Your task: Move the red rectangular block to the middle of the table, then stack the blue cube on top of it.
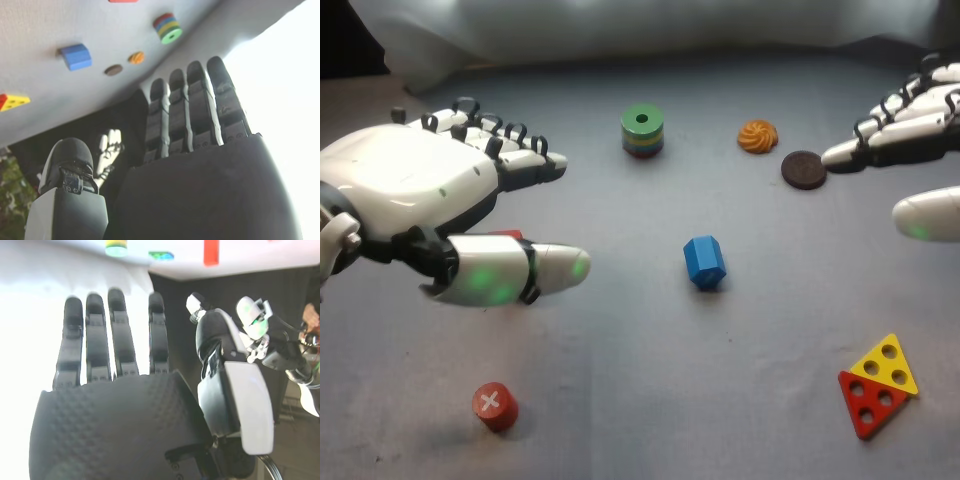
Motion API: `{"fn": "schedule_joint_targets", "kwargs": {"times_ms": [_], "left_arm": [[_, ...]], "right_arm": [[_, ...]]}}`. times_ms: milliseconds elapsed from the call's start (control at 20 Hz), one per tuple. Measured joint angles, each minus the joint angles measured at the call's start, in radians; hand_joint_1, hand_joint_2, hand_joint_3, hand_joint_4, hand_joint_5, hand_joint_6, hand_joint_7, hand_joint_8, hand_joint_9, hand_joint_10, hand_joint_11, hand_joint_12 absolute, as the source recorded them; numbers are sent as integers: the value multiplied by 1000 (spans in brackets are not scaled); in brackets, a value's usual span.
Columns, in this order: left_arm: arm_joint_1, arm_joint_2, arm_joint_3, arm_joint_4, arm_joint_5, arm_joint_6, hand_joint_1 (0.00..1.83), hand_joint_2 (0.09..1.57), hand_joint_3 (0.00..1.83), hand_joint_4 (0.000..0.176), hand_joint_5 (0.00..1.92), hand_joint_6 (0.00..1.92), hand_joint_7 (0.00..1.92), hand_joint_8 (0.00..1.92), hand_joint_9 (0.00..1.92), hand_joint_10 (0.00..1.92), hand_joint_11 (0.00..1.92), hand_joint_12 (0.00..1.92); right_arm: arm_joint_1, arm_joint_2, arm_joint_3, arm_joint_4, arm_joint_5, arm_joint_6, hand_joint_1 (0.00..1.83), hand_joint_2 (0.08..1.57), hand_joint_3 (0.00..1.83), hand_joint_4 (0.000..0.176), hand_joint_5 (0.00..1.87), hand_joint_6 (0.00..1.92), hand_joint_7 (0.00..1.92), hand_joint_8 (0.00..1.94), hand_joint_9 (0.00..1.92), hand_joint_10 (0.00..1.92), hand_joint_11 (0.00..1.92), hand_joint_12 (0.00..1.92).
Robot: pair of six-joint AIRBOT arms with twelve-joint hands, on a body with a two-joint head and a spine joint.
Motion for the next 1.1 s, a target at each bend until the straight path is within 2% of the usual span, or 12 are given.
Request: {"fn": "schedule_joint_targets", "kwargs": {"times_ms": [150,250,350,450,600,650,700,750,900,950,1050,1100], "left_arm": [[95,-27,13,18,-115,-93,173,1104,0,0,198,0,209,0,168,0,0,391],[118,-37,16,11,-143,-107,164,1075,0,3,220,6,208,2,165,1,0,430],[143,-56,38,11,-173,-129,217,1024,0,39,239,7,187,1,141,1,0,434],[149,-74,53,9,-183,-138,245,983,0,50,250,4,177,0,125,0,0,429],[151,-109,82,13,-183,-156,345,930,0,26,145,1,95,3,42,2,0,211],[151,-117,87,16,-183,-157,459,925,0,19,157,6,91,3,47,6,0,228],[151,-124,96,16,-181,-159,512,908,0,26,170,7,103,5,63,9,0,290],[153,-126,102,17,-182,-159,609,905,0,23,179,6,114,5,77,10,0,335],[171,-139,125,23,-189,-177,734,899,0,21,211,9,133,5,105,11,0,403],[181,-148,137,27,-188,-184,783,881,0,31,259,19,173,12,148,21,0,516],[181,-161,151,27,-180,-185,837,891,0,41,305,12,197,4,168,11,0,545],[181,-169,161,31,-179,-185,847,887,0,58,335,15,210,5,175,9,0,577]], "right_arm": [[-12,-2,13,6,25,-2,0,1344,1,0,310,0,308,1,249,3,0,521],[-32,-2,25,23,65,-9,0,1344,0,0,325,3,324,2,260,3,0,509],[-48,-2,27,151,135,-103,0,1340,0,0,344,7,340,5,273,6,0,519],[-48,-3,35,167,144,-110,0,1338,0,0,343,2,342,1,274,3,0,524],[-48,-15,33,157,120,-113,0,1334,0,0,349,3,341,2,273,3,0,540],[-48,-15,26,157,112,-124,0,1336,0,0,349,3,340,2,272,3,0,547],[-48,-15,24,158,107,-138,0,1338,0,0,350,2,345,2,282,5,0,571],[-48,-15,22,157,103,-147,0,1339,0,0,358,4,356,4,292,7,0,602],[-48,-15,22,158,95,-150,0,1336,0,0,357,0,348,0,280,0,0,567],[-48,-14,21,159,95,-150,0,1338,0,0,363,3,353,2,284,2,0,566],[-48,-15,21,159,95,-151,0,1338,0,0,356,0,347,0,281,0,0,546],[-48,-15,21,159,95,-151,21,1338,0,0,372,5,365,5,295,5,0,595]]}}
